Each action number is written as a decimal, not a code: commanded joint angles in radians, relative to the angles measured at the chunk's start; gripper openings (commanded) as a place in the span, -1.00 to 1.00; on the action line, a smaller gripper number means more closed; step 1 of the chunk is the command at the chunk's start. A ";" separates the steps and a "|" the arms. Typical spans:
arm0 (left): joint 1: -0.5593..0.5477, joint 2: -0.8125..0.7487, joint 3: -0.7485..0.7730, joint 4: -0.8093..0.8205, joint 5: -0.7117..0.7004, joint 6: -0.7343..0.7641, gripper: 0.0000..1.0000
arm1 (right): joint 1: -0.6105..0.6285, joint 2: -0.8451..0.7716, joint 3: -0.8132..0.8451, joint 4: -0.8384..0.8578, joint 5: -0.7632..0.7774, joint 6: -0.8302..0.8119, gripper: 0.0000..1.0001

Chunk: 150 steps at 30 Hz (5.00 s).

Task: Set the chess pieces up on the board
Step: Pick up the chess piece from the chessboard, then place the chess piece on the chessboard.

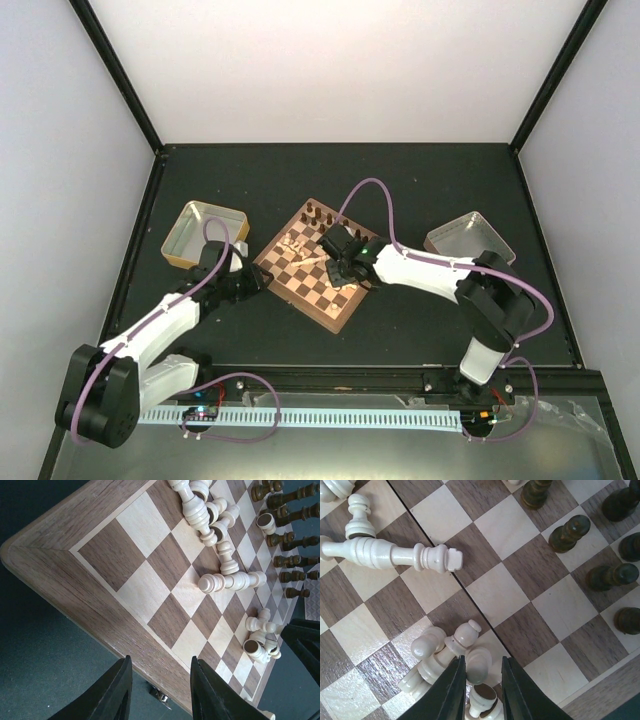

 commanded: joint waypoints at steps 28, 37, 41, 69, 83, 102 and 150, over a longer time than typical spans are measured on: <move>-0.005 -0.020 0.016 -0.014 -0.021 0.004 -0.29 | 0.000 -0.111 -0.015 0.039 -0.046 -0.050 -0.85; -0.005 -0.027 0.017 -0.017 -0.039 0.002 -0.29 | 0.057 -0.130 -0.050 -0.003 -0.081 -0.057 -0.85; -0.005 -0.023 0.017 -0.015 -0.040 0.001 -0.29 | 0.062 -0.164 -0.127 -0.005 -0.099 -0.033 -0.85; -0.005 -0.022 0.011 -0.019 -0.036 0.001 -0.28 | 0.068 -0.134 -0.188 0.040 -0.248 -0.034 -0.82; -0.005 -0.022 0.007 -0.018 -0.033 0.003 -0.27 | 0.071 -0.134 -0.194 0.050 -0.296 -0.040 -0.83; -0.005 -0.031 0.007 -0.025 -0.034 0.004 -0.26 | 0.069 -0.089 -0.161 0.022 -0.109 0.007 -0.67; -0.005 -0.068 0.054 -0.049 -0.007 0.054 -0.09 | 0.052 -0.241 -0.083 -0.083 -0.009 0.041 -0.21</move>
